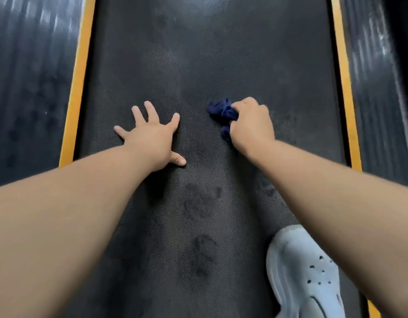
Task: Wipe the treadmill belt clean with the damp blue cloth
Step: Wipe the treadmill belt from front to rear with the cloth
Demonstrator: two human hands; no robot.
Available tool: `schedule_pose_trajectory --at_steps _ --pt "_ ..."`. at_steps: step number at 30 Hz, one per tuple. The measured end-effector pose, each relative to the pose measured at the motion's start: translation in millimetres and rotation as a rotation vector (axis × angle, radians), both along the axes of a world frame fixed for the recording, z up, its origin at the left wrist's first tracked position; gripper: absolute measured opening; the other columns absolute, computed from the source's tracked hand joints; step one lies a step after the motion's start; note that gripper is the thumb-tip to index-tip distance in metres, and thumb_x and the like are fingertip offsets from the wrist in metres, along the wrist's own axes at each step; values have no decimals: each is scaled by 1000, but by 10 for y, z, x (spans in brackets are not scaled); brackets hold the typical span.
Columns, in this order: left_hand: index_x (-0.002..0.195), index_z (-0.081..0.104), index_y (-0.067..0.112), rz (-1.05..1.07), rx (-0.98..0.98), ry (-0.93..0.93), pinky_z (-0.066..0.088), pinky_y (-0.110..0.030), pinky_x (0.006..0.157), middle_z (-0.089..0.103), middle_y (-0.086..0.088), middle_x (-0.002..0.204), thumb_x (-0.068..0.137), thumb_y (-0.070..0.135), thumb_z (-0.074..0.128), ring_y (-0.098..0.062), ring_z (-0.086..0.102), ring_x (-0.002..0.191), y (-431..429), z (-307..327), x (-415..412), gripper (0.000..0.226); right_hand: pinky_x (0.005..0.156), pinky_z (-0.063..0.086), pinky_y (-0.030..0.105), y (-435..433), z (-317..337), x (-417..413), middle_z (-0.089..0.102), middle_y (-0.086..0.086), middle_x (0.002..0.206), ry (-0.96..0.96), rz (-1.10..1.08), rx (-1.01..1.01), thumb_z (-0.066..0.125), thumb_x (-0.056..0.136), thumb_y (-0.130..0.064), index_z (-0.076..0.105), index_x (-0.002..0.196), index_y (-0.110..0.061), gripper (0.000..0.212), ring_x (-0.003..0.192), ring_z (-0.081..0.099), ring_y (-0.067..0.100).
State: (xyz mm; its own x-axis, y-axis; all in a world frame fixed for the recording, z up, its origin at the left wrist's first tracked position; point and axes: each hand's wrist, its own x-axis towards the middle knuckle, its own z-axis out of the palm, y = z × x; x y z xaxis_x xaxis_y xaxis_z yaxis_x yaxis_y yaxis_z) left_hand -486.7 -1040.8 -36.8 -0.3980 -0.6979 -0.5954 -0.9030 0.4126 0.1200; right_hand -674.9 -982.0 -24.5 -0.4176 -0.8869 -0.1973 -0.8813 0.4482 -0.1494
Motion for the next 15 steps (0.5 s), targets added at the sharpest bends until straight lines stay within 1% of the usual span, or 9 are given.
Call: schedule_pose_trajectory --at_steps 2,5,7,8,9,11,12,13,15 --pt "147 -2 45 8 9 10 14 -77 99 -21 -16 155 63 67 71 -44 -16 141 2 25 -6 114 77 41 34 339 1 176 52 5 113 -80 54 -35 56 82 -12 63 101 -16 21 103 45 32" --pt "147 -2 45 24 21 15 13 -77 100 -21 -15 155 64 66 72 -43 -17 141 17 50 6 112 91 42 38 776 -7 413 52 -1 119 -139 231 -18 54 87 -17 61 114 -21 29 106 43 27" --pt "147 -1 46 22 10 18 14 -77 99 -20 -15 155 64 67 71 -43 -16 141 13 39 14 113 92 41 34 720 -49 293 51 -1 122 -125 300 -39 53 88 -19 60 117 -22 30 107 43 26" --pt "147 -1 46 21 5 19 14 -77 99 -20 -15 155 63 67 71 -42 -16 141 5 31 12 113 89 42 34 578 -100 170 50 -1 123 -97 260 -65 54 86 -19 62 114 -23 29 105 44 26" --pt "147 -2 46 17 7 17 15 -77 99 -20 -15 155 63 67 71 -42 -16 141 5 28 4 114 83 42 32 407 -152 13 48 0 124 -78 148 -106 55 84 -20 63 111 -24 28 100 46 23" --pt "147 -3 46 8 4 -1 16 -77 98 -20 -15 155 63 67 71 -42 -16 141 13 13 -3 114 74 36 27 13 -223 -336 43 1 124 -74 -173 -183 53 84 -22 60 112 -26 29 81 43 13" --pt "147 -4 46 5 -3 -10 17 -76 98 -20 -15 155 64 67 71 -42 -16 141 12 0 -8 114 74 34 25 -127 -225 -445 41 0 123 -80 -287 -180 53 85 -21 59 114 -27 29 76 40 13" --pt "147 -4 45 1 -11 -17 17 -76 98 -20 -15 155 64 67 70 -42 -16 141 7 -1 -10 114 74 33 26 -203 -219 -484 41 1 124 -38 -290 -122 53 86 -19 59 113 -26 29 79 39 16" --pt "147 -4 45 -6 -8 -26 17 -76 98 -20 -15 155 64 67 70 -42 -15 142 2 19 -11 113 73 34 28 -106 -116 -365 47 2 121 -37 -161 -43 54 84 -13 63 106 -19 24 94 43 24"
